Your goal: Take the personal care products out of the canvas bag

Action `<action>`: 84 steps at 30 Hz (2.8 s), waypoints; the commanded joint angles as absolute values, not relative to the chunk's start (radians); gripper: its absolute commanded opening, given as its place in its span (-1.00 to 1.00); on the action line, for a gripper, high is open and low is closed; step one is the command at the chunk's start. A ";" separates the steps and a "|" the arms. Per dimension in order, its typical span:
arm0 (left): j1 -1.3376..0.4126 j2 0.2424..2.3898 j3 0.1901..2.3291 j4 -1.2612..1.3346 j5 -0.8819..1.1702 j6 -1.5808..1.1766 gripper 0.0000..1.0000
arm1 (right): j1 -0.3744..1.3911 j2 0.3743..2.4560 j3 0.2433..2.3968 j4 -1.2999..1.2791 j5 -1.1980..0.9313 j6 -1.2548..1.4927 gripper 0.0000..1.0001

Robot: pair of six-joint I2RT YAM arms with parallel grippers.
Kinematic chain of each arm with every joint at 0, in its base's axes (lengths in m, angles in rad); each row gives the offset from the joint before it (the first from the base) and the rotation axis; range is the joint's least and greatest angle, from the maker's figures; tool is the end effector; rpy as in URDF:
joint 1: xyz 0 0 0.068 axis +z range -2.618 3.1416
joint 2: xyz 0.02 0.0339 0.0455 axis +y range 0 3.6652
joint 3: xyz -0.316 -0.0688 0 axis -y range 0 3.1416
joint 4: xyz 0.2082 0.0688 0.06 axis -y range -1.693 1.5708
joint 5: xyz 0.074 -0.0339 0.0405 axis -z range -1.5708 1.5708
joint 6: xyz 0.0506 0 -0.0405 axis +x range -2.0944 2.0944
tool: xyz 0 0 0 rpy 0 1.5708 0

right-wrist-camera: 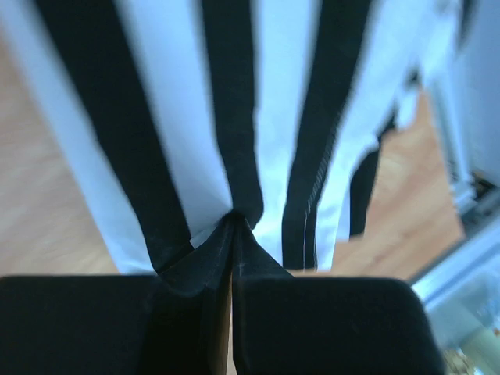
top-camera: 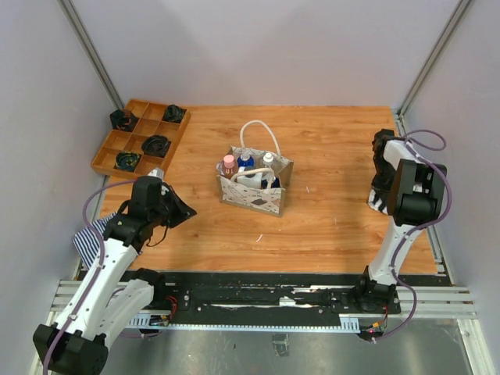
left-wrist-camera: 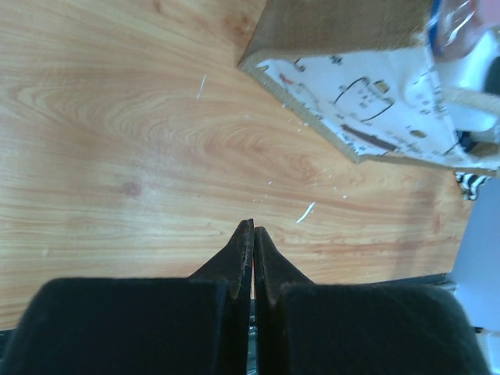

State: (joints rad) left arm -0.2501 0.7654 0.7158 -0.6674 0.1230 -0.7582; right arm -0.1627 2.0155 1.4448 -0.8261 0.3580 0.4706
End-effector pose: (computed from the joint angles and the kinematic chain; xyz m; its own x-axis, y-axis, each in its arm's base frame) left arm 0.0921 -0.0299 0.3004 -0.6928 -0.5274 -0.4919 -0.1944 0.7934 -0.5768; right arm 0.3766 -0.0798 0.2172 -0.7703 0.5568 -0.3108 0.6293 0.7427 -0.2291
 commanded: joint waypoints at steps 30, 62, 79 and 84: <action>-0.259 0.656 0.696 -0.707 0.199 -0.676 -0.03 | 0.711 1.990 2.028 -0.893 0.169 0.248 0.16; -0.259 0.703 0.683 -0.667 0.190 -0.684 -0.01 | 0.724 1.950 1.948 -0.791 0.270 0.240 0.36; -0.259 0.736 0.699 -0.671 0.193 -0.671 -0.01 | 0.724 1.948 1.946 -0.832 0.250 0.258 -0.98; -0.258 0.742 0.712 -0.670 0.190 -0.669 -0.01 | 0.724 1.870 1.991 -0.839 0.259 0.239 -0.99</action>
State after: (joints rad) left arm -0.2512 0.7395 0.6769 -0.6868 0.1848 -0.6868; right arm 0.7109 1.9480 1.9228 -0.8070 0.2501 0.2577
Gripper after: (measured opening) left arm 0.494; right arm 0.258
